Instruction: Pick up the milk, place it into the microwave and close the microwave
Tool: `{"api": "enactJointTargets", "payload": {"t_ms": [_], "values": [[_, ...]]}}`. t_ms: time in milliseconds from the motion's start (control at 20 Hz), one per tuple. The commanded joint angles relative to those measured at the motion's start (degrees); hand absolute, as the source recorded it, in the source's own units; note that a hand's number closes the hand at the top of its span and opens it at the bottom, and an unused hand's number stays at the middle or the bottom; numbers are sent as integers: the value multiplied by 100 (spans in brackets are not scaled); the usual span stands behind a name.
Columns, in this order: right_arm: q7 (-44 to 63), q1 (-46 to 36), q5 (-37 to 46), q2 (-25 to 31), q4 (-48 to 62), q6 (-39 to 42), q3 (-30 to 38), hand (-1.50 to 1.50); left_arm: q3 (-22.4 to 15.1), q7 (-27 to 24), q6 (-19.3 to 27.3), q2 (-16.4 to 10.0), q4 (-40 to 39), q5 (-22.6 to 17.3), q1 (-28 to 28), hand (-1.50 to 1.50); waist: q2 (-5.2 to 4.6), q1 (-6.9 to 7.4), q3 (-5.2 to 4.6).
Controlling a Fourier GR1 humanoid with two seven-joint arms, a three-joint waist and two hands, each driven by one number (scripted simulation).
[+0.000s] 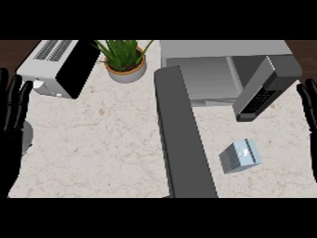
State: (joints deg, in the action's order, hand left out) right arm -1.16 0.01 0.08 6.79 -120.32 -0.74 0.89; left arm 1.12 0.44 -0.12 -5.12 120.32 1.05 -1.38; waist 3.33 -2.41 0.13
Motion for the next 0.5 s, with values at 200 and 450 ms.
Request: {"api": "enactJointTargets", "payload": {"t_ms": [200,450], "values": [[1063,937,935,-147,-1702,-501,-388,-150,-52,186,15,18,0,98,29,-150,-310,169,-19],[1153,950,804,-443,-1469,-445,-847,-150,-427,368,-51,499,440,-866,1041,-150,-315,267,-17]]}}
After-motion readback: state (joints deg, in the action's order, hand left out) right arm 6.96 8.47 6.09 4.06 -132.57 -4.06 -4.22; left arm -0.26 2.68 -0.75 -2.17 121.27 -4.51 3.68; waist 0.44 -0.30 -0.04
